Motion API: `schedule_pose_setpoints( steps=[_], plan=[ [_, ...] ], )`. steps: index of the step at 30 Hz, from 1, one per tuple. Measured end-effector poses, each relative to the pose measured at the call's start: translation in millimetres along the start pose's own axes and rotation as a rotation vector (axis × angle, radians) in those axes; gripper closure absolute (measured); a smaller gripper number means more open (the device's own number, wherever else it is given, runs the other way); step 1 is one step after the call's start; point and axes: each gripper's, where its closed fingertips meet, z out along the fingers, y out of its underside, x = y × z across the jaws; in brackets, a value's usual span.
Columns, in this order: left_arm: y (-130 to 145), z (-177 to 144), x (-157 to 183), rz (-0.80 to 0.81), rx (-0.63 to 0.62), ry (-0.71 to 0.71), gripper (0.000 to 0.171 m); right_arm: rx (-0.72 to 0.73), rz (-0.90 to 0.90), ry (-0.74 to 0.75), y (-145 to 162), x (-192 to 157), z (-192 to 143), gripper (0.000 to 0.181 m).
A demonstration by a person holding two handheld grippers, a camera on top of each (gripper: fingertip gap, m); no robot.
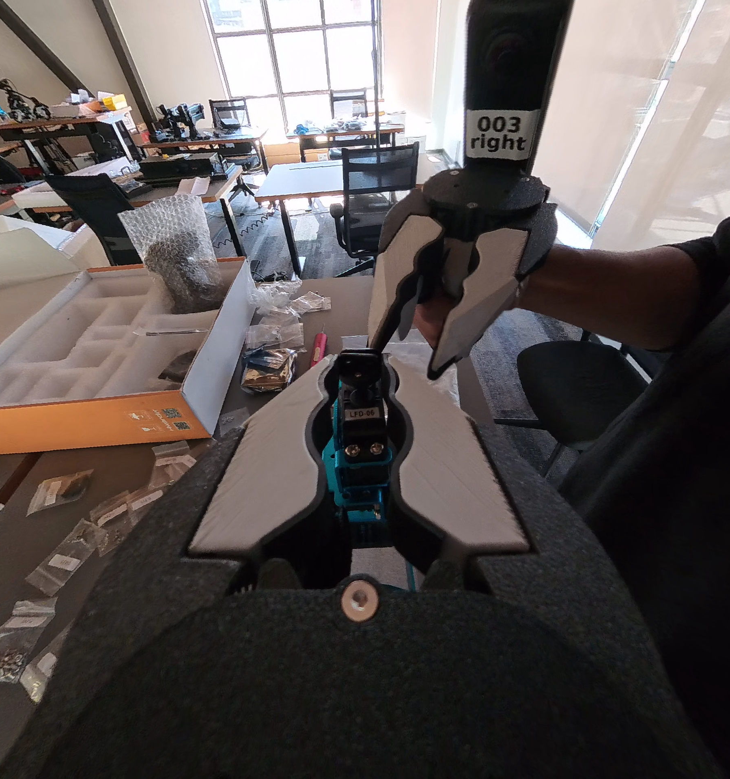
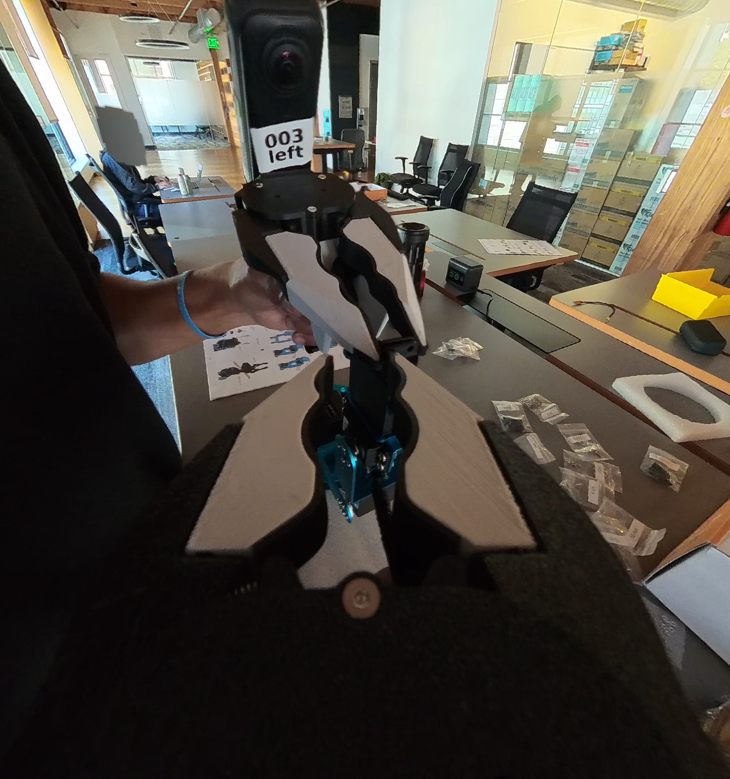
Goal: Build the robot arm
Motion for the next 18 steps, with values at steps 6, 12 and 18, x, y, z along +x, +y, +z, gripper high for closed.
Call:
schedule_pose_setpoints(
  steps=[6,12,18],
  plan=[
    [0,0,4,-0.030,0.096,-0.008,0.148,0.038,0.131,0.096,-7,9,-11,0.158],
    [8,-9,-6,-0.078,0.118,0.011,0.130,0.007,0.089,0.565,-12,22,-6,0.160],
    [14,-2,2,-0.031,0.101,0.077,0.145,0.066,0.156,0.876,-8,21,-2,0.166]
  ],
)
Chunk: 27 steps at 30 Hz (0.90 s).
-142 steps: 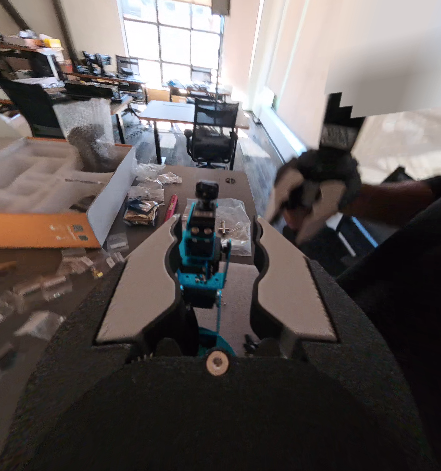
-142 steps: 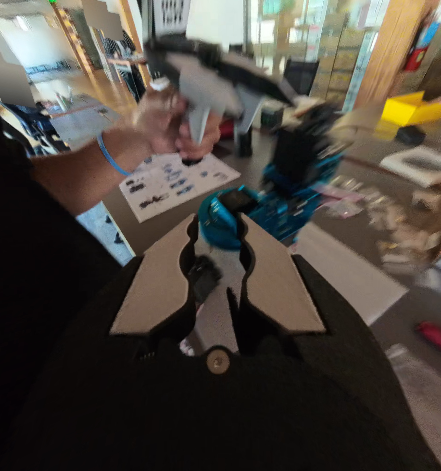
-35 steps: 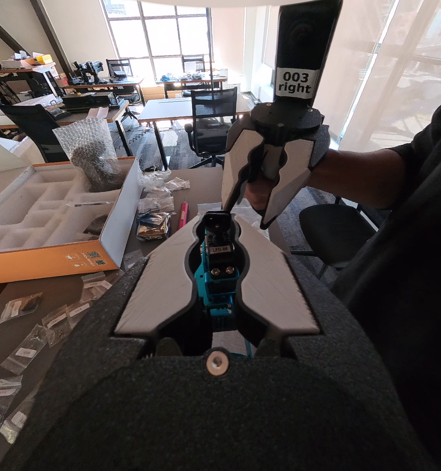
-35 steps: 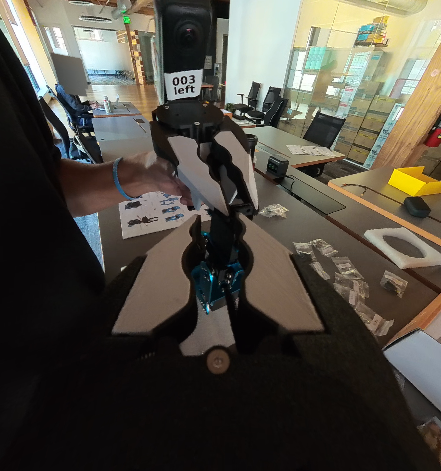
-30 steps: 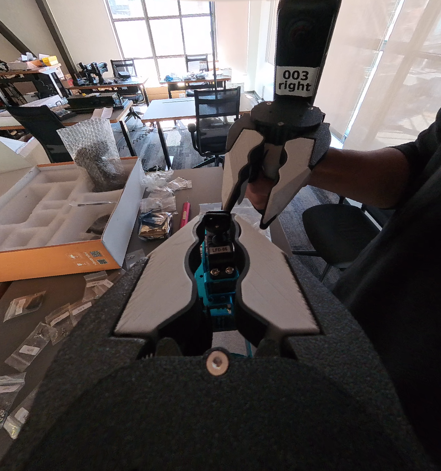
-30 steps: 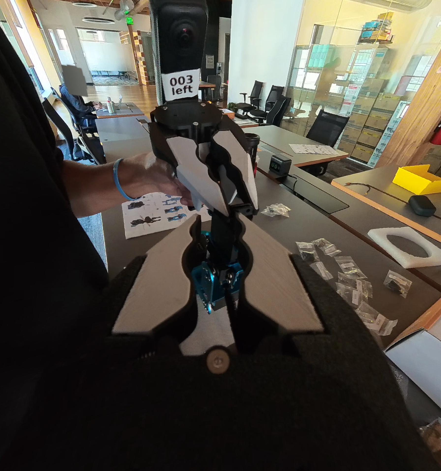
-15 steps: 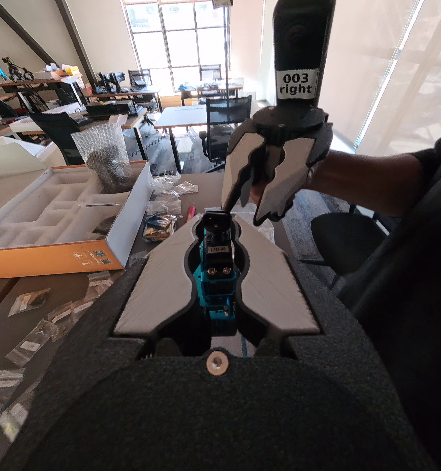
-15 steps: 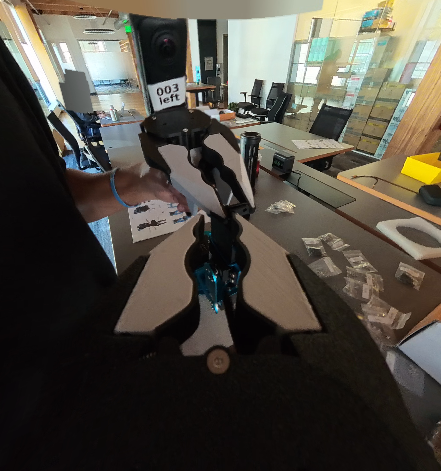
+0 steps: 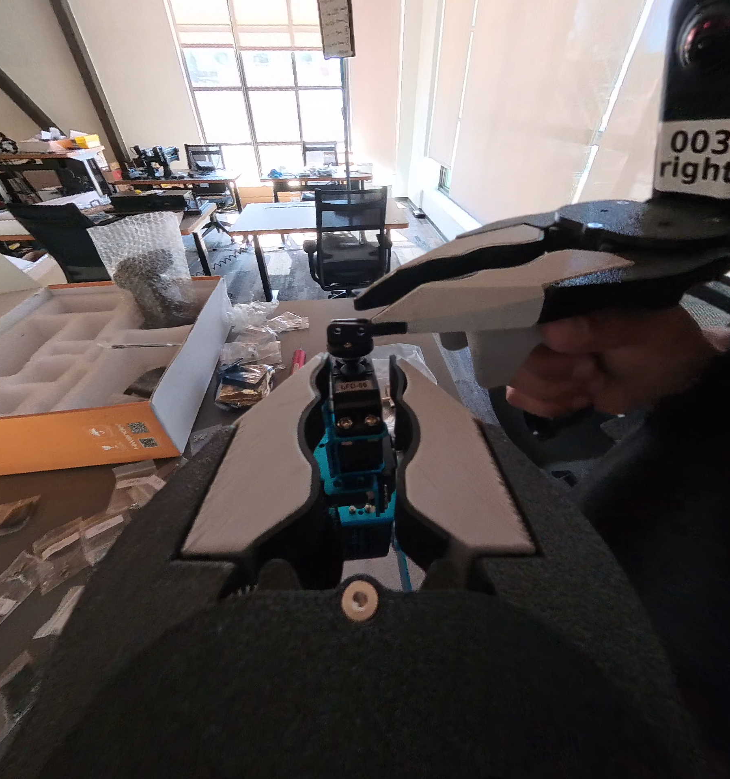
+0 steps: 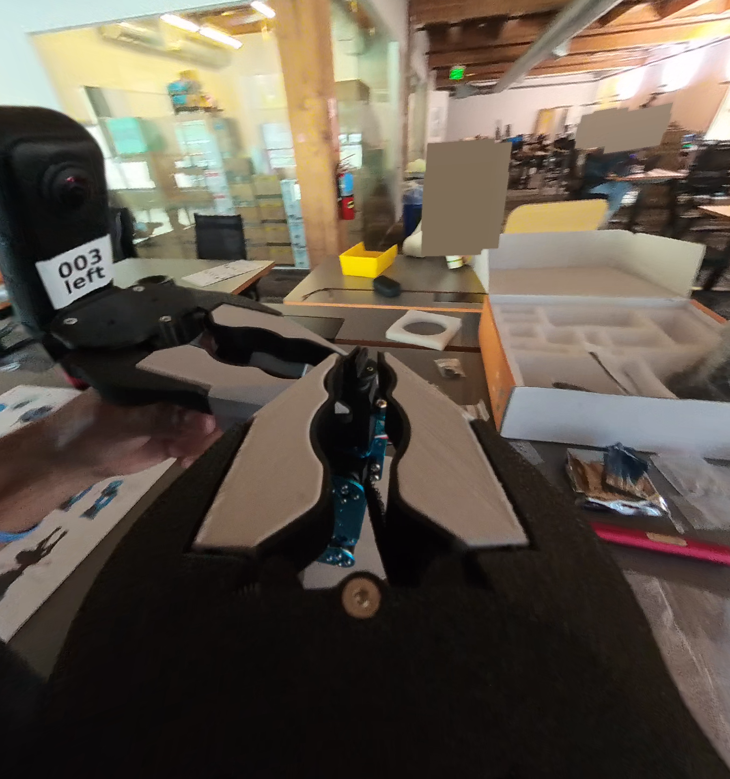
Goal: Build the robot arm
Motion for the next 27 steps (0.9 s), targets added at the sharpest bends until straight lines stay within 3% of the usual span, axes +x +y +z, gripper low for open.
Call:
schedule_pose_setpoints(
  steps=[9,18,27],
  plan=[
    [1.6,-0.6,-2.9,-0.027,0.020,0.003,0.150,0.012,-0.025,0.148,5.3,-3.0,5.4,0.170],
    [0.6,-2.0,-2.8,-0.023,0.033,-0.005,0.151,0.027,0.072,0.152,5.8,-1.8,6.2,0.172],
    [-0.2,-1.3,-3.0,-0.039,0.039,-0.017,0.151,0.030,0.057,0.169,6.1,1.7,6.3,0.175]
  ],
)
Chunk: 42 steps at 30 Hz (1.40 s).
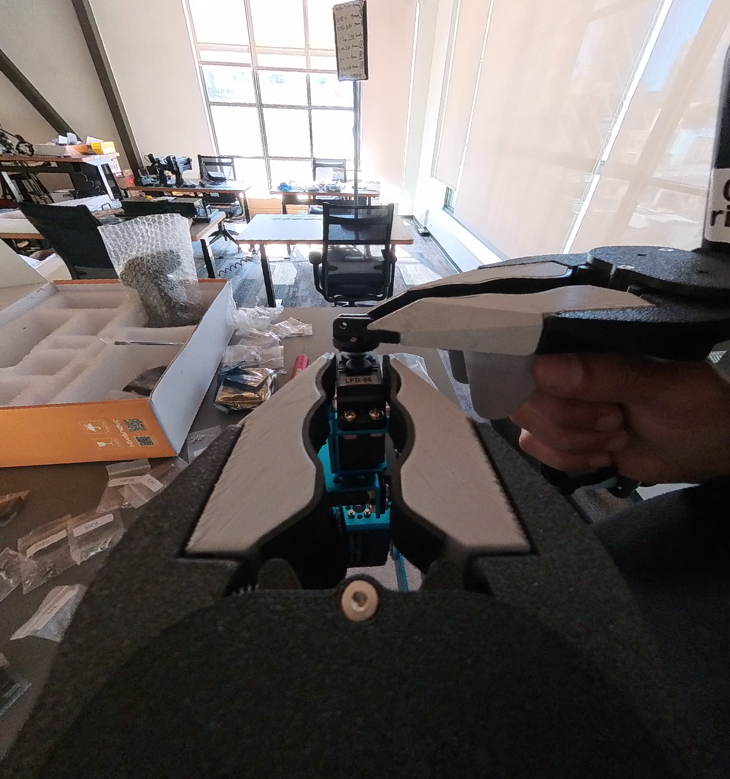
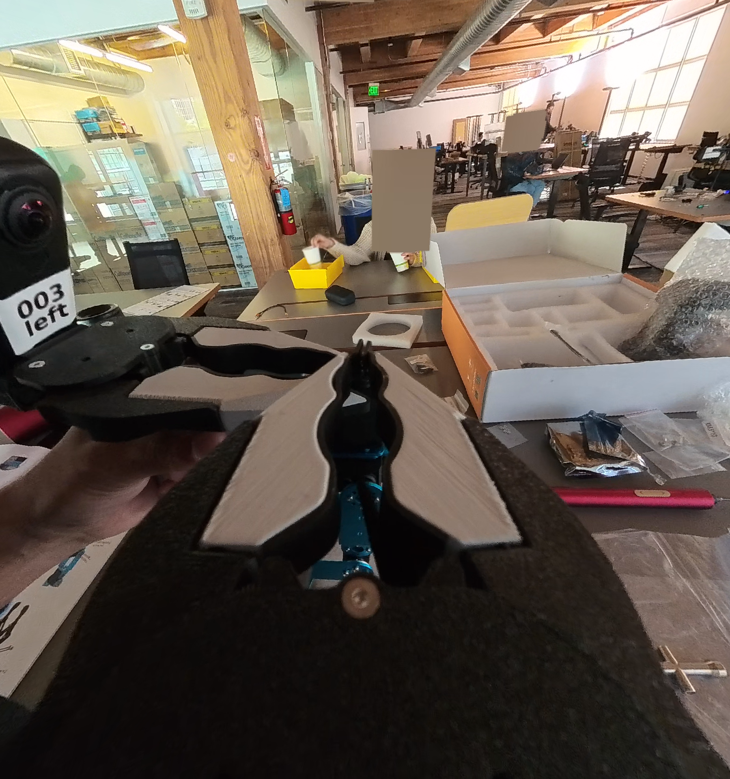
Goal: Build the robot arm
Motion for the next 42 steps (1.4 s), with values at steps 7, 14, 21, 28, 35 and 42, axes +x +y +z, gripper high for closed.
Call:
schedule_pose_setpoints(
  steps=[7,14,21,28,35,42],
  plan=[
    [-1,0,1,-0.004,-0.001,0.004,0.151,-0.001,-0.001,-0.006,0,0,-1,0.175],
    [-3,-4,0,0.011,-0.023,0.024,0.146,-0.004,0.000,-0.084,-2,-2,-2,0.167],
    [-16,-3,-1,0.042,-0.041,0.061,0.143,0.046,0.020,-0.464,-23,7,-17,0.163],
    [-14,-1,2,0.076,-0.092,0.086,0.151,-0.127,-0.067,-0.848,-3,10,-7,0.163],
    [-14,-1,3,0.079,-0.095,0.118,0.151,-0.119,-0.106,-0.976,-2,-3,-8,0.173],
    [-14,0,6,0.026,-0.088,0.208,0.151,-0.145,-0.120,-1.082,-4,-8,-9,0.166]
  ],
)
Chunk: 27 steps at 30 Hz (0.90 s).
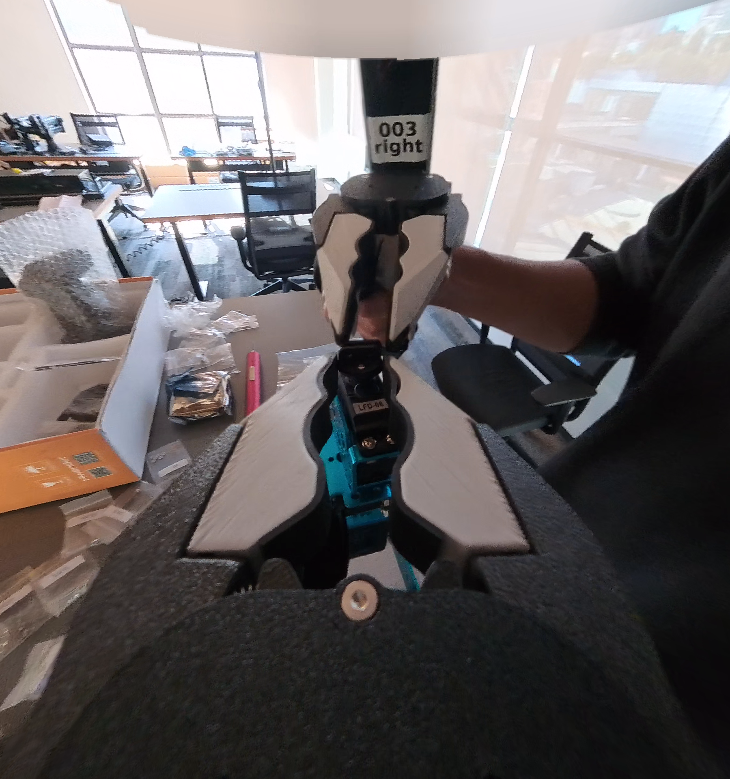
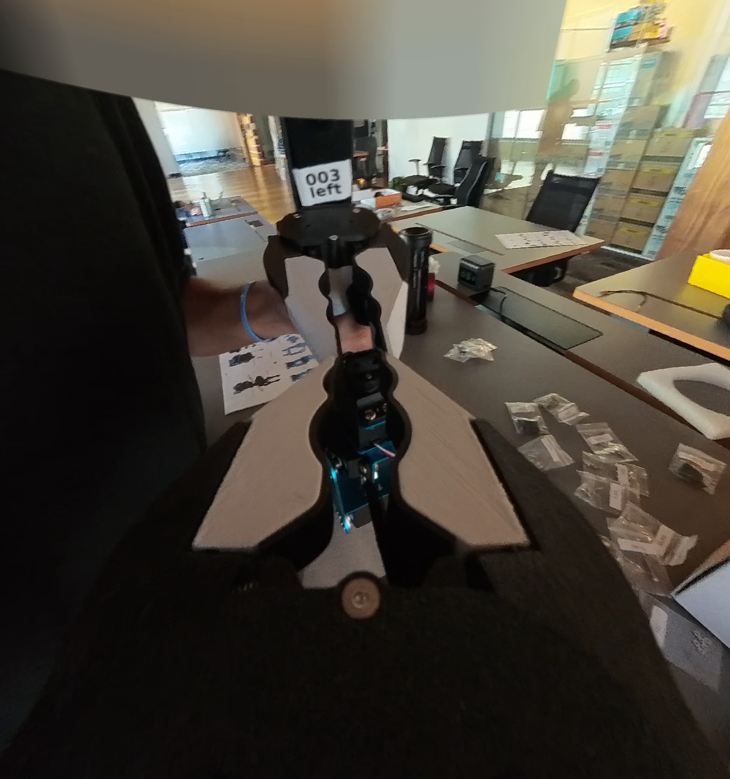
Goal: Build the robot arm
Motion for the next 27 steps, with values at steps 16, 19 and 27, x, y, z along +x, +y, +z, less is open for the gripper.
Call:
schedule_pose_setpoints(
  steps=[16,19,27],
  plan=[
    [4.8,-4.5,1.4,-0.106,0.033,0.098,0.144,-0.075,-0.083,-0.219,6.8,0.1,9.1,0.162],
    [5.5,-3.0,-0.6,-0.076,0.014,0.060,0.146,-0.092,-0.103,-0.253,6.7,0.3,10.8,0.162],
    [5.9,-1.1,-0.6,-0.057,0.019,0.055,0.150,-0.109,-0.127,-0.273,7.0,-2.1,8.6,0.164]
  ],
)
